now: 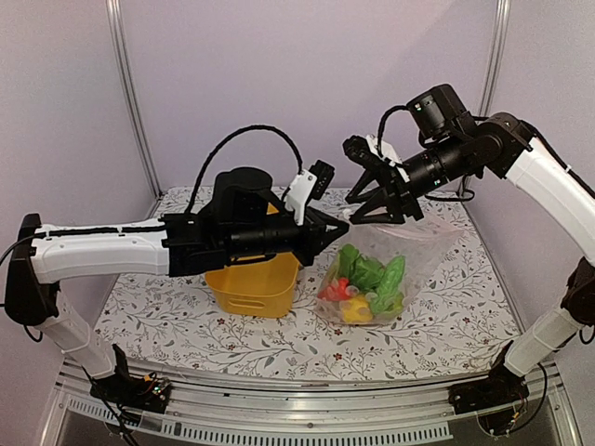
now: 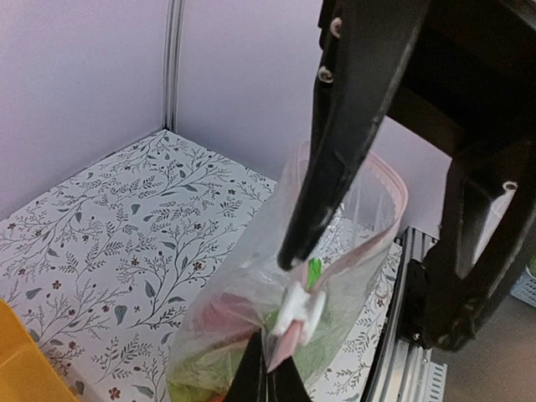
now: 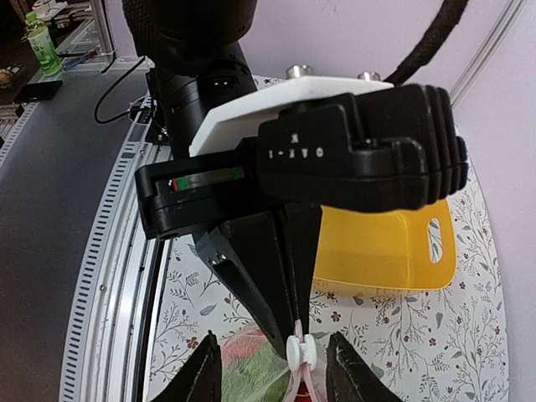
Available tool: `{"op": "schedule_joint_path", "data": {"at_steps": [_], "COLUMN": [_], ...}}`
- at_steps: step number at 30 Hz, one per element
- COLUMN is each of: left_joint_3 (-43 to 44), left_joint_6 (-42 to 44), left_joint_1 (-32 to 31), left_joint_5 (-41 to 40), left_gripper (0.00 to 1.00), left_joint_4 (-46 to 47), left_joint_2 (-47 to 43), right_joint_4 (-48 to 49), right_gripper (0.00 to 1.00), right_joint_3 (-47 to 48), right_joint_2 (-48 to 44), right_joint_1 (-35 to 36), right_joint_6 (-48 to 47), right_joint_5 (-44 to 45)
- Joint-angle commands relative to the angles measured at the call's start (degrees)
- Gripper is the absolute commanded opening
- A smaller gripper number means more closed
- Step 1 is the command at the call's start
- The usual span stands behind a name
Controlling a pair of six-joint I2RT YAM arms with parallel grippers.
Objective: Place the food in the zip-top bag and seal the zipper
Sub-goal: Pass from the right arm to the left
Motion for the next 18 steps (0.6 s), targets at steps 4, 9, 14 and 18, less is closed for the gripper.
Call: {"op": "schedule_joint_path", "data": {"at_steps": [4,9,14,18], "left_joint_3": [-0.4,-1.68,-2.03,-2.21], "left_joint_6": [2.57,3.07,3.51,3.78], "left_joint_1": [-1.64,-1.9,-1.95,-1.92], "left_joint_5": [-0.88,-1.06,-1.07,-1.1], "left_gripper": [0.0,0.0,0.0,0.0], "left_joint_4": [1.0,2.32,2.85,2.93], "left_joint_2": [-2.26,-2.86,-3.01,-2.94], "right_joint_4": [0.09,-0.1,-0.16,-0.23], "right_gripper": [0.38,0.33,0.32,0.27], "right_joint_3": [1.25,1.22,0.77,0.24], "right_joint_2": [1.8,2.35,2.41,2.04], "right_joint_1": [1.51,1.86,1.87,1.87], "right_joint_6": [0.79,0.52,0.45,0.04], "right_joint_5": [2.76,3.06,4.24,4.94]}}
